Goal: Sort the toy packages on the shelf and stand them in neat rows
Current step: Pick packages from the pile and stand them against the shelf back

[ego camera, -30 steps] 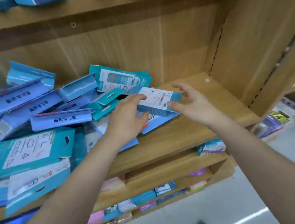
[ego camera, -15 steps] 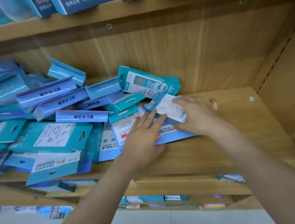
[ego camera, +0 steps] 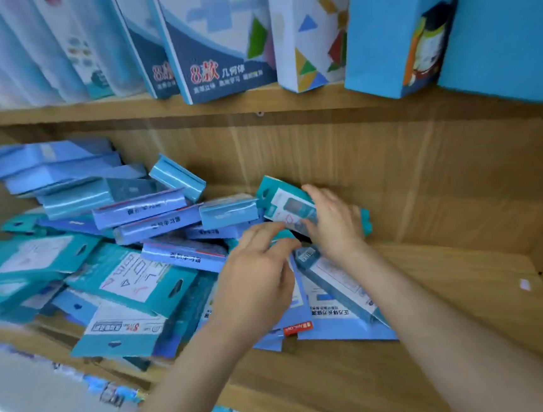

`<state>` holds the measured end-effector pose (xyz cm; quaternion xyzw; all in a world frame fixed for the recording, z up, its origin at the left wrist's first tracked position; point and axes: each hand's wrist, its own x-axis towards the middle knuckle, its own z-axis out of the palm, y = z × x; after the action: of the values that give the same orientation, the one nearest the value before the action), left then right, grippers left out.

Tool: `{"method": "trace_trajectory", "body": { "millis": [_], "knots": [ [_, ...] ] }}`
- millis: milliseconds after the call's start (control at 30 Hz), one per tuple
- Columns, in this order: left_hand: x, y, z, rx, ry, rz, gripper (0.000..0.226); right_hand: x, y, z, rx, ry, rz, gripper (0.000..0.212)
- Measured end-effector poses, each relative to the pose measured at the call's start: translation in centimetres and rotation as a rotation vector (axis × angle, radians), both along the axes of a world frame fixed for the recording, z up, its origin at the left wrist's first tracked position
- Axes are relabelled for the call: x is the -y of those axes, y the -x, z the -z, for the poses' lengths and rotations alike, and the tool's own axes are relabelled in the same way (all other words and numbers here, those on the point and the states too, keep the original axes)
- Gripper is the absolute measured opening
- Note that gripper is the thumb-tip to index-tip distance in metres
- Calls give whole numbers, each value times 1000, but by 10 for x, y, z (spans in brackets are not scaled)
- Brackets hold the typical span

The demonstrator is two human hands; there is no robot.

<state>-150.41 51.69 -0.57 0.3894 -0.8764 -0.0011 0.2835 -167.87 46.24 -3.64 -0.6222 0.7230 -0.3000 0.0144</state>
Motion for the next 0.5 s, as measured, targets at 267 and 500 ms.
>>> {"method": "trace_trajectory", "body": {
  "millis": [267, 500],
  "knots": [
    [0, -5, -2, -18, -210, -142, 40, -31, 18, -30, 443, 429, -111, 32],
    [3, 48, -32, -763, -667, 100, 47, -80, 23, -39, 966, 407, -213, 30]
  ]
}}
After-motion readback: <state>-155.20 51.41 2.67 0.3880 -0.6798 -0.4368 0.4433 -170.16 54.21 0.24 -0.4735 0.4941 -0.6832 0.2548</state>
